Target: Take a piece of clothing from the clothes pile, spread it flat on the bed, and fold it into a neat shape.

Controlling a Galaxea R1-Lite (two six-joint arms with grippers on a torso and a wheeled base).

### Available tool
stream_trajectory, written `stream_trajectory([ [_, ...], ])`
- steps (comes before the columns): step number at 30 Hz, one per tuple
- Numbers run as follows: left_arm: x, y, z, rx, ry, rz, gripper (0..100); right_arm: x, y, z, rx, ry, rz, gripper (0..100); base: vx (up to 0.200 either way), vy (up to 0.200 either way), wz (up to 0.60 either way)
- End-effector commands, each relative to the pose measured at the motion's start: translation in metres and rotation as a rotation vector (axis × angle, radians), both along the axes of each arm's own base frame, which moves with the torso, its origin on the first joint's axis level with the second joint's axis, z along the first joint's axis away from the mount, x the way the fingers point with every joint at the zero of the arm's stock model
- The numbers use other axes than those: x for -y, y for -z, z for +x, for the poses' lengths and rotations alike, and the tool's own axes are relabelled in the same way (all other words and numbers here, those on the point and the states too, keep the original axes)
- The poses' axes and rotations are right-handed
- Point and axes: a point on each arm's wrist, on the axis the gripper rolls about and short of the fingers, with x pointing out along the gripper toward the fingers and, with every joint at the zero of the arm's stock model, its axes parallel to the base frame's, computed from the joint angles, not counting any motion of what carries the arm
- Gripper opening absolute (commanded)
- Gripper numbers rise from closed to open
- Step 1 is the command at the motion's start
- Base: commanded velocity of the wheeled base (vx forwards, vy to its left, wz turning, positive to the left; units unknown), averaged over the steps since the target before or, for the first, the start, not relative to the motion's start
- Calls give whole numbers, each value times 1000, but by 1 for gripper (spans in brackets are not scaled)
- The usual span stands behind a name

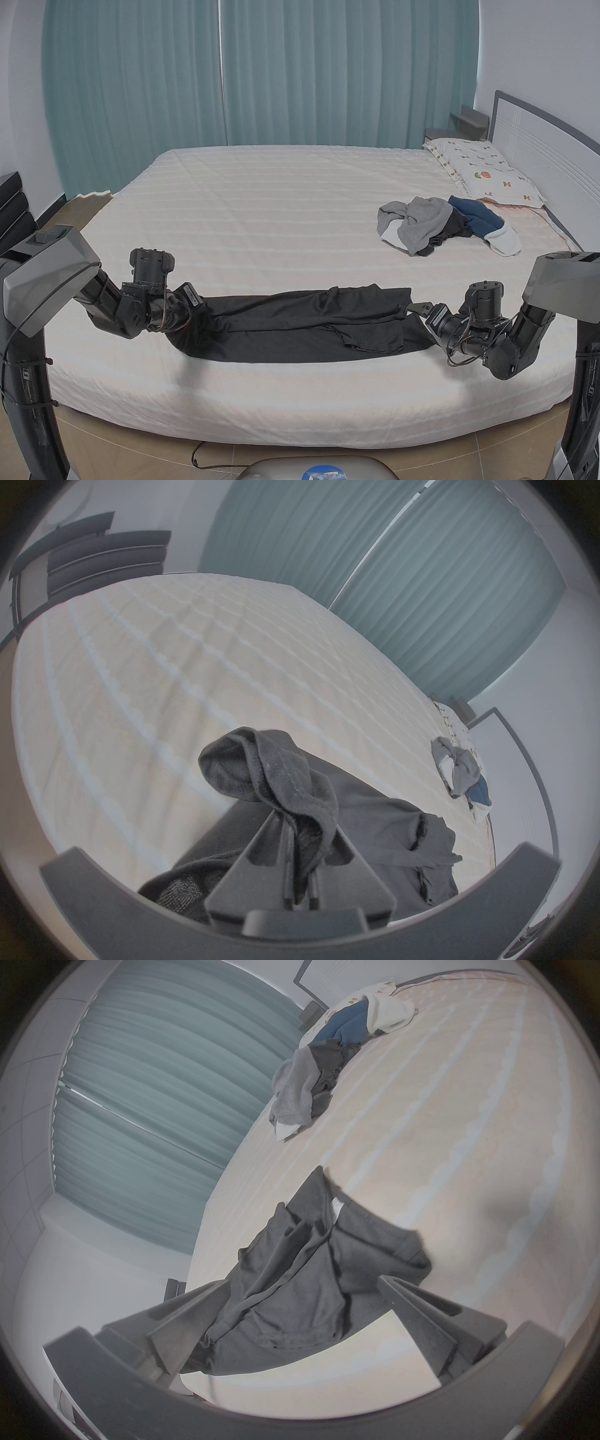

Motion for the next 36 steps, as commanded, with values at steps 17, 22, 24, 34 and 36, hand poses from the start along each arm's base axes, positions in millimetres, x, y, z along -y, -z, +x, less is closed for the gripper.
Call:
stream_trajectory([
  [17, 97, -63, 3, -8, 112, 70, 0, -1, 0, -1, -3, -3, -1, 100, 0, -200, 0],
  [22, 119, -61, 7, -48, 151, 78, 0, -1, 0, -1, -3, -3, -1, 100, 0, -200, 0],
  [24, 128, -59, 12, -60, 161, 78, 0, -1, 1, -1, -5, -5, -1, 100, 0, -200, 0],
  [34, 170, -37, 26, -95, 164, 74, 0, -2, 1, -2, -6, -9, -3, 100, 0, -80, 0],
  [36, 174, -34, 28, -91, 159, 77, 0, -3, 2, -2, -6, -10, -3, 100, 0, 0, 0],
])
